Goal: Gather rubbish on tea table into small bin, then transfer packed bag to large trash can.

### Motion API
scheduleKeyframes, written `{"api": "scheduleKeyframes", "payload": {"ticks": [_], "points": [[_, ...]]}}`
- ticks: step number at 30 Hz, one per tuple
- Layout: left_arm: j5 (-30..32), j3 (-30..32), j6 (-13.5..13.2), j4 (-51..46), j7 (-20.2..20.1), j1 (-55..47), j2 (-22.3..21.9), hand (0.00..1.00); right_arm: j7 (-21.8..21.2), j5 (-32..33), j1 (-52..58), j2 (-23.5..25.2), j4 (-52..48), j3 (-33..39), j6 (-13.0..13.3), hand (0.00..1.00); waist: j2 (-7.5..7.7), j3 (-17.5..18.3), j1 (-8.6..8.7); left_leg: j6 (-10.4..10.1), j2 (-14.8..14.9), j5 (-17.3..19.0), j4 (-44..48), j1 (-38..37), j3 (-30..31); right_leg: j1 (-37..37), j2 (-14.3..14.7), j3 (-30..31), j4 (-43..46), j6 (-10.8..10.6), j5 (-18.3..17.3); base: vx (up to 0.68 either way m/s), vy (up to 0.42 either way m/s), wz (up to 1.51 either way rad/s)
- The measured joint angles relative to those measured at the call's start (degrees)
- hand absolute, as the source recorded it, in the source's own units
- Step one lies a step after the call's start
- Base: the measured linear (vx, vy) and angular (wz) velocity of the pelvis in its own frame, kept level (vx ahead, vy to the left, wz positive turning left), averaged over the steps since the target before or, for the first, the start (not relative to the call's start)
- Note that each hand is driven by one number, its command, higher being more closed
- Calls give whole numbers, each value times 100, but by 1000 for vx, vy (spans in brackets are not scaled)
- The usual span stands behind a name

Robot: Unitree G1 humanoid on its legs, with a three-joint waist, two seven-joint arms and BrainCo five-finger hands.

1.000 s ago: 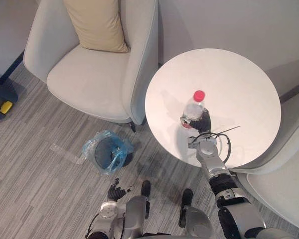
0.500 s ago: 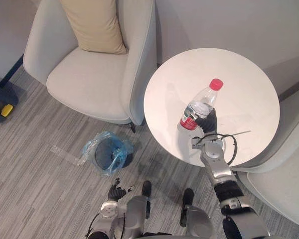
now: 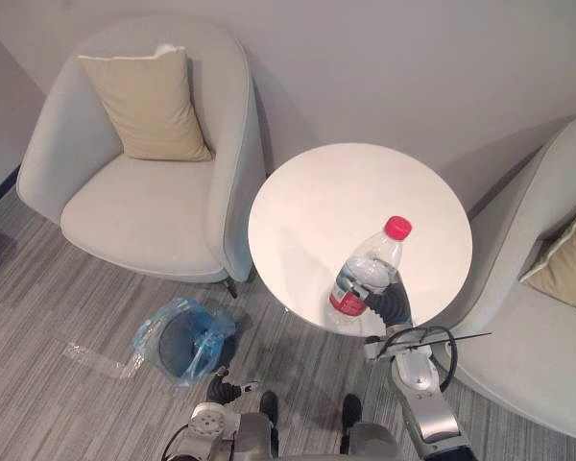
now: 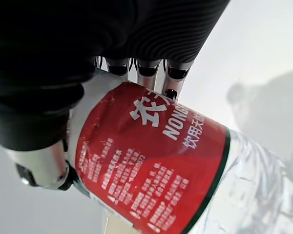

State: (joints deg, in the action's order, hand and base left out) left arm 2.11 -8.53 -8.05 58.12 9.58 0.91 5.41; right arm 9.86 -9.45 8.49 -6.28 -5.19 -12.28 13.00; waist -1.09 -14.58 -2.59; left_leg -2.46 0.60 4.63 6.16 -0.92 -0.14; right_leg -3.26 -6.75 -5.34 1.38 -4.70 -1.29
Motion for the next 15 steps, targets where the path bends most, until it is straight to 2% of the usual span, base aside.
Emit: {"api": "scheduleKeyframes", "payload": {"ticks": [4,11,13,14,15], "points": [[11,-98,-1,101,0,-10,13,0,-6,-425,177,2,-301,-220,18,100,13,117,4,-2,4,-1,-17,-120,0,-98,5,-2,-65,5,37,-44,0,-1],[-2,-225,-20,94,14,19,23,0,28,-432,149,-109,-310,-309,27,100,-27,129,47,-2,-27,-272,-4,371,402,168,-54,-405,77,29,52,-64,-19,34],[-1,-224,-34,45,15,7,-7,0,28,-449,39,-167,-305,-369,26,100,-119,149,17,-12,13,-335,313,763,411,497,10,-442,407,149,-90,-160,-62,46],[35,-231,-27,4,-4,10,-58,0,33,-558,-116,-153,-293,-367,16,100,-218,137,44,-41,68,-518,66,870,485,630,154,-398,491,353,-167,-206,-49,88],[147,-246,12,74,-92,53,-63,0,42,-630,-196,-96,-290,-349,-3,100,-197,211,78,340,193,-391,-299,778,-369,715,-104,-800,452,341,-14,-200,-43,97]]}}
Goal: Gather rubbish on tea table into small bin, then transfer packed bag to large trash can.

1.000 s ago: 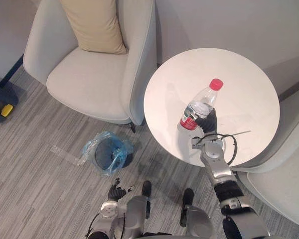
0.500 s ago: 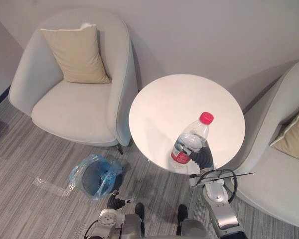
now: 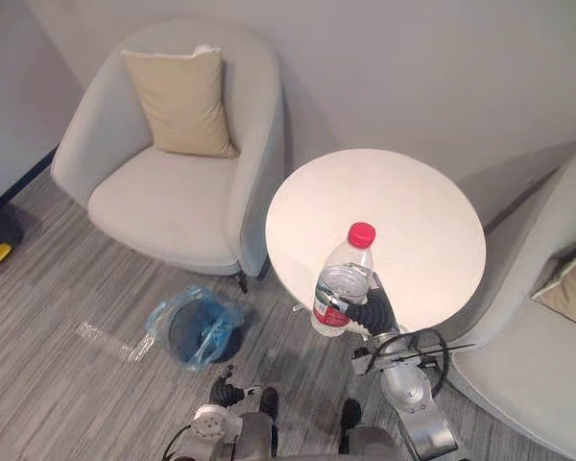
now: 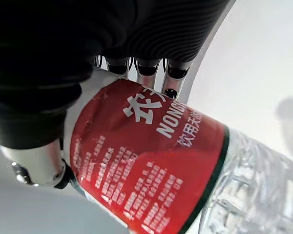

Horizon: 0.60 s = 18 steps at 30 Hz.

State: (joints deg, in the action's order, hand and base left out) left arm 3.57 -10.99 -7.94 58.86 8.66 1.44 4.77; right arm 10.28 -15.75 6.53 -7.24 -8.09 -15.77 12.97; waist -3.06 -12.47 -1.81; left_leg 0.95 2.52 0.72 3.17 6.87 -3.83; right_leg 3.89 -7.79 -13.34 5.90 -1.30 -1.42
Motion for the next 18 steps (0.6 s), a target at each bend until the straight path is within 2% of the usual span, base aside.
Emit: {"api": "scheduleKeyframes", "payload": {"ticks": [1,2,3,4,5,6,7,8,9,10,12,15,17,18], "points": [[50,-7,5,6,-17,33,-6,0,31,1,-20,20,4,57,-4,100,51,-32,62,106,80,147,388,105,-377,28,-108,-95,22,7,-4,-178,-31,107],[167,-17,-17,-29,-23,8,-43,0,101,0,-20,41,13,186,-16,100,90,-35,190,209,257,387,1402,146,-1308,-76,-336,-350,73,0,0,-107,-48,117],[230,-34,5,9,-35,-58,-204,0,170,1,66,36,13,317,-15,100,32,40,349,77,491,540,1815,-159,-1959,-281,-443,-672,-14,-40,26,-94,-29,117],[264,-64,5,19,-42,-93,-269,0,203,3,96,38,13,364,-15,100,-13,72,407,15,543,577,1779,-293,-2086,-355,-455,-782,-56,-68,42,-40,25,111],[324,-197,-3,15,-49,-167,-360,0,265,2,139,34,13,433,-17,100,-128,150,505,-97,603,633,1569,-555,-2231,-436,-456,-1008,-121,-119,75,-47,168,106],[429,-423,-10,13,-132,-197,-468,0,346,1,131,23,24,478,-16,100,-287,252,546,-331,573,736,861,-856,-2217,-366,-394,-1213,-124,-207,132,-50,242,126],[492,-488,-2,38,-157,-175,-502,0,356,-2,63,111,203,475,-17,100,-299,240,545,-633,478,691,221,-1028,-2170,-348,-344,-1312,-178,-261,253,-55,256,94],[510,-488,2,39,-156,-181,-488,0,352,-2,40,172,313,466,-25,100,-209,199,526,-605,411,588,121,-1064,-2134,-378,-373,-1325,-226,-262,303,-94,187,57],[532,-480,-24,-50,-144,-196,-383,0,319,-7,13,294,666,378,-75,100,35,177,393,-559,287,464,-73,-1137,-2078,-447,-435,-1349,-324,-293,401,-103,120,21],[533,-465,-22,-96,-127,-199,-326,0,295,-9,-6,360,857,279,-126,100,133,172,332,-546,246,452,-94,-1199,-2084,-520,-461,-1355,-361,-287,439,-139,142,11],[533,-415,-22,-88,-119,-237,-306,0,201,-8,5,441,1094,-44,-168,100,197,212,294,-513,136,437,-186,-1361,-2070,-623,-541,-1311,-344,-305,456,-102,117,-9],[530,-292,-22,-71,-108,-296,-252,0,141,-8,-6,496,1170,-296,-164,100,173,217,301,-387,-79,341,-595,-1559,-2031,-550,-732,-1278,-16,-290,297,-70,105,3],[525,-162,-21,-73,-91,-300,-252,0,96,-7,-9,449,1290,-274,-167,100,199,172,300,-341,-244,306,-800,-1706,-1826,-494,-970,-1272,480,-336,12,-11,76,36],[525,-139,-20,-76,-91,-301,-231,0,89,-7,-8,454,1327,-255,-171,100,226,154,310,-320,-270,323,-780,-1699,-1703,-465,-989,-1125,646,-256,-206,-9,21,57]]}}
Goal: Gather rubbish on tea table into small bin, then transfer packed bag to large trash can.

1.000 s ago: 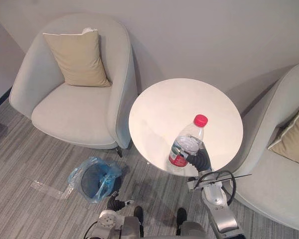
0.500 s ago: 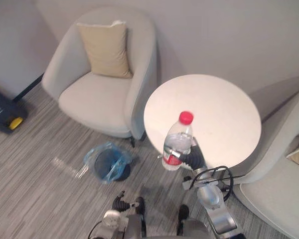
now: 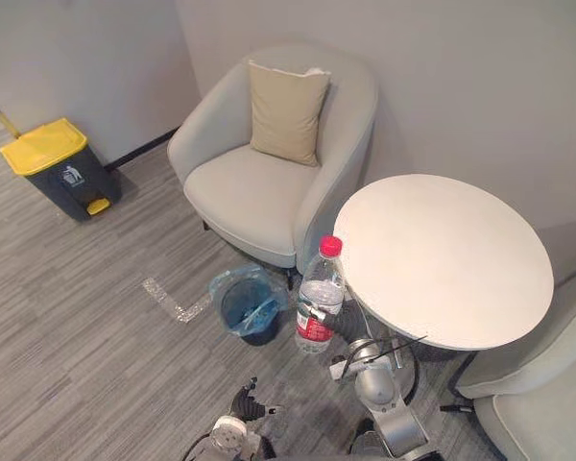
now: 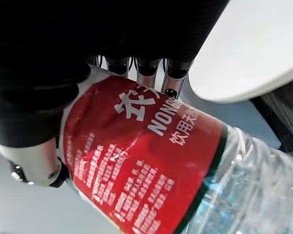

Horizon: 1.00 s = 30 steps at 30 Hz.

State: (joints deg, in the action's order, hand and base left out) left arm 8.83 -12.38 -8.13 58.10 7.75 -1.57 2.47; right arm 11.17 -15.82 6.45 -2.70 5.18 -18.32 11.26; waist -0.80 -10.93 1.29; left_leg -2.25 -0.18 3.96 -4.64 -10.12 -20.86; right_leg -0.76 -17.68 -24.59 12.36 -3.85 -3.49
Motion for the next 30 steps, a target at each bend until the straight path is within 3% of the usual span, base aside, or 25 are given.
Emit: {"api": "scheduleKeyframes", "payload": {"ticks": [1,2,3,4,5,6,8,9,11,12,13,16,20,22,24,25,26,27,28,30], "points": [[-2,14,-1,2,0,-2,49,0,-4,1,20,4,11,27,-20,100,86,-59,67,60,-37,90,192,75,261,82,120,567,208,35,-540,-11,-35,127],[-28,39,-1,18,0,-17,103,0,-3,4,96,2,-13,118,-22,100,180,-87,238,76,-60,279,712,378,725,98,447,1342,367,175,-1010,49,-46,203],[-110,166,-21,-12,-4,-18,118,0,-3,11,142,-26,-66,253,-26,100,261,-79,256,107,-157,438,1247,646,1090,143,679,1925,493,213,-1033,89,-39,194],[-158,242,-22,-57,-3,-12,121,0,-3,11,127,-61,-85,275,-27,100,242,-79,228,158,-149,461,1352,694,1188,173,673,1983,663,167,-987,117,-33,109],[-289,427,-21,-128,61,48,100,0,-37,11,-21,-208,-34,297,-29,100,211,-206,58,284,-114,605,1281,594,1277,538,679,2036,1483,369,-936,62,-46,26],[-408,589,19,-97,116,81,146,0,-77,15,-98,-209,21,282,-28,100,12,-330,-17,223,141,677,1312,514,1350,756,982,2036,1552,401,-925,47,-45,3],[-531,694,30,-4,127,76,225,0,-109,29,-130,-158,53,232,-25,100,-62,-409,-16,116,375,745,1312,451,1411,983,1335,2113,1311,326,-860,103,-57,29],[-569,686,97,-1,178,60,314,0,-135,34,-102,-127,50,191,-24,100,27,-449,46,34,371,831,1311,438,1659,1194,1521,2490,921,150,-678,174,-103,61],[-564,660,110,-2,184,16,449,0,-148,70,-20,-78,26,207,-24,100,318,-394,146,-76,222,1002,1495,496,1929,1168,1502,2944,546,17,-495,252,-230,101],[-571,652,126,46,191,46,461,0,-162,92,96,-94,18,249,-30,100,385,-365,207,-170,254,1219,1781,513,2247,1046,1497,2839,733,66,-265,361,-309,134],[-568,626,120,119,199,20,364,0,-188,129,273,-237,-14,315,-34,100,182,-214,207,-277,465,1306,1928,529,2398,967,1622,2552,727,220,-392,323,-233,100],[-559,623,132,117,196,9,222,0,-221,211,333,-271,-220,485,-49,100,-91,-84,171,-324,775,1244,2332,848,2461,778,1803,2127,590,384,-420,432,-180,51],[-555,576,126,80,193,16,213,0,-193,296,491,-247,-455,640,-35,100,-62,-89,186,-300,915,1014,3192,906,2089,-23,1844,1898,87,412,-421,290,-83,58],[-543,560,124,16,193,53,239,0,-144,297,441,-215,-451,645,-24,100,31,-95,134,-251,975,1101,4060,1325,1767,-406,1751,2053,-228,560,-449,206,45,15],[-472,547,118,-54,189,82,215,0,-127,297,357,-161,-399,695,-30,100,43,-170,103,-322,949,1417,3725,1577,1563,-534,1647,2112,-257,562,-450,160,123,6],[-436,504,118,-75,189,91,224,0,-124,297,352,-144,-392,716,-32,100,47,-174,90,-292,901,1388,3438,1625,1507,-548,1578,2134,-230,560,-451,138,182,8],[-431,407,115,-125,196,89,236,0,-115,296,349,-118,-390,762,-31,100,13,-176,79,-206,822,991,2642,1616,1514,-578,1501,2143,-123,494,-473,144,214,4],[-432,378,116,-151,200,67,188,0,-110,293,379,-147,-375,796,-9,100,-55,-161,78,-283,849,187,2096,1597,1546,-624,1529,2123,-49,337,-558,130,199,1],[-419,369,114,-144,199,111,256,0,-105,293,373,-79,-279,825,-17,100,79,-164,44,-259,694,191,2148,1510,1519,-658,1406,2200,-62,216,-650,97,185,-5],[-384,363,116,-103,207,116,357,0,-133,285,407,30,-166,766,-16,100,243,-106,-23,-240,494,201,2129,1504,1504,-664,1207,2356,-163,169,-603,68,163,-6]]}}
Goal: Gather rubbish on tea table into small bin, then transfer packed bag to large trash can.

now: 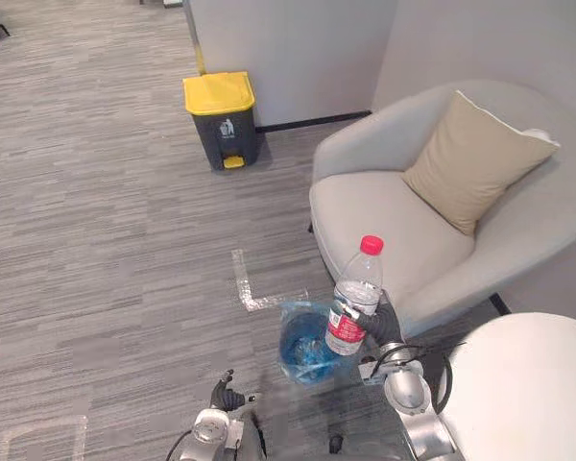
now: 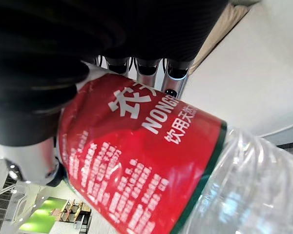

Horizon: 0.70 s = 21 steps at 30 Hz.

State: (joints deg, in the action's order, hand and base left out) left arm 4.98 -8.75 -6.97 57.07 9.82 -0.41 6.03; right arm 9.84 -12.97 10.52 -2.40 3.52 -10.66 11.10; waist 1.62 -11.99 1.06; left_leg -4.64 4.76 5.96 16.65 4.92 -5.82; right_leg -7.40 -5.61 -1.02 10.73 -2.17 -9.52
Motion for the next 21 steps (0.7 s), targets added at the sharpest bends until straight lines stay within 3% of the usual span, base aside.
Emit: {"api": "scheduleKeyframes", "payload": {"ticks": [6,10,14,15,18,21], "points": [[-5,91,-12,135,3,-20,34,0,-49,-68,-144,-2,589,-211,26,100,-64,-33,-81,117,-23,-36,-387,-357,-183,-55,1,339,-131,-119,246,-18,86,-28],[-30,121,-40,174,19,31,24,0,21,-230,-541,-132,1383,-418,30,100,-133,-83,-65,156,-15,-259,-527,-76,-269,371,11,383,-110,-145,260,-147,-21,-19],[-229,443,-136,88,148,360,-80,0,128,-291,-1465,-373,1903,-543,22,100,-413,-671,-69,128,139,-305,-34,924,-237,1211,137,469,164,-211,206,-275,-22,-6],[-344,506,-154,53,191,484,-102,0,193,-305,-1817,-426,2072,-630,10,100,-482,-809,-76,109,184,-332,87,1371,-172,1773,197,471,478,-197,156,-355,-28,4],[-605,621,-173,-48,351,826,-121,0,275,-500,-2394,-444,2298,-643,-34,100,-435,-1161,-133,-84,105,-495,-40,1990,-131,2676,108,480,900,-130,114,-274,-16,14],[-745,843,-205,-241,409,1084,-182,0,374,-506,-2818,-431,2279,-635,-46,100,-441,-1355,-200,51,213,-507,467,2641,-60,3412,219,465,1432,-154,87,-180,-11,-7]]}}
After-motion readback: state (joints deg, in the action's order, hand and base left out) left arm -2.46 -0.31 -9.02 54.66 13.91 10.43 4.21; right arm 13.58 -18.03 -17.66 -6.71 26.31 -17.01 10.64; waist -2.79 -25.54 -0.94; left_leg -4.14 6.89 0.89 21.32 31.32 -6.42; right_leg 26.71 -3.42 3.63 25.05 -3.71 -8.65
